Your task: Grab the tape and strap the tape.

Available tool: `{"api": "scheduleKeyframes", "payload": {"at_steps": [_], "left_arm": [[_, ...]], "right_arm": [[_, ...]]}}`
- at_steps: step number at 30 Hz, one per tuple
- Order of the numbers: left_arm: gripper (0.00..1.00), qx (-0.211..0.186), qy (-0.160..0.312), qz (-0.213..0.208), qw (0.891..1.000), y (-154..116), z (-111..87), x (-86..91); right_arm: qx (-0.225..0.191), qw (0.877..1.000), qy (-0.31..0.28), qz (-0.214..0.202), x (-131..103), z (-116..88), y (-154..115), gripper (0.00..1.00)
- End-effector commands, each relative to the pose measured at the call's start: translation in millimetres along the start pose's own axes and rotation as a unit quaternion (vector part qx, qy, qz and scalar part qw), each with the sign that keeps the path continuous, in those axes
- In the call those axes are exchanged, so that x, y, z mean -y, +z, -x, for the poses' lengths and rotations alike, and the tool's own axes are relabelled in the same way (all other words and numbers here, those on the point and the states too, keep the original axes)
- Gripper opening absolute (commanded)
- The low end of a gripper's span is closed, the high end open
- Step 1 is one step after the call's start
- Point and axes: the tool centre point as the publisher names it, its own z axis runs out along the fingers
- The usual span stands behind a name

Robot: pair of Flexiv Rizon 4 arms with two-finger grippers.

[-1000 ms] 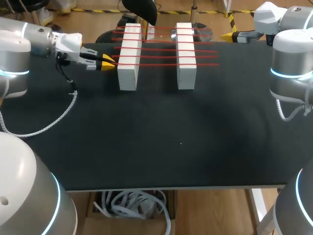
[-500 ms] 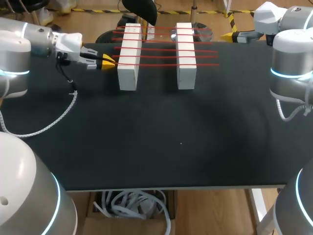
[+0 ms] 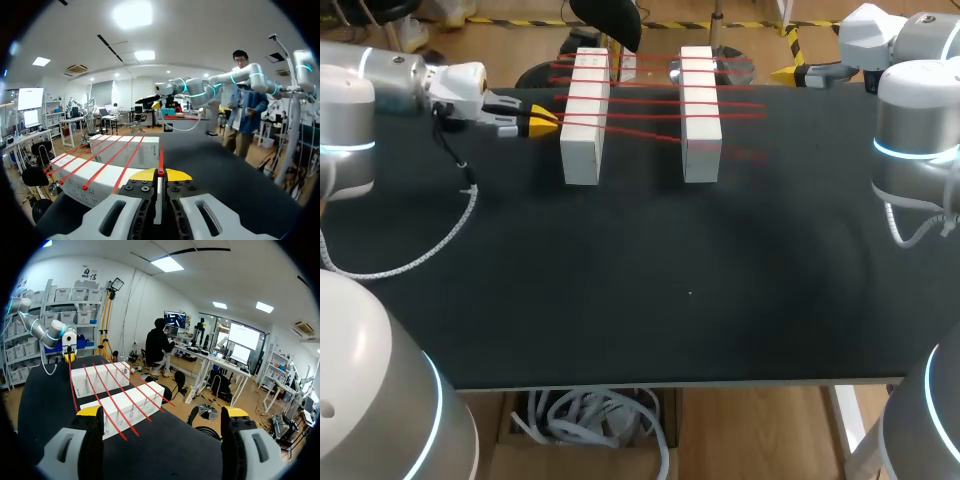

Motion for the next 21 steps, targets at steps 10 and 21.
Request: {"api": "scheduleKeyframes", "payload": {"at_steps": [10, 21], "left_arm": [[0.0, 0.052, 0.013, -0.116, 0.992, -7.9, -7.2, 37.4], [0.0, 0.048, 0.028, -0.166, 0.985, -1.9, -14.3, 59.6]], "right_arm": [[0.0, 1.0, 0.0, 0.0, 0.0, 0.0, 0.0, 1.0], [0.0, 1.0, 0.0, 0.0, 0.0, 0.0, 0.0, 1.0]]}}
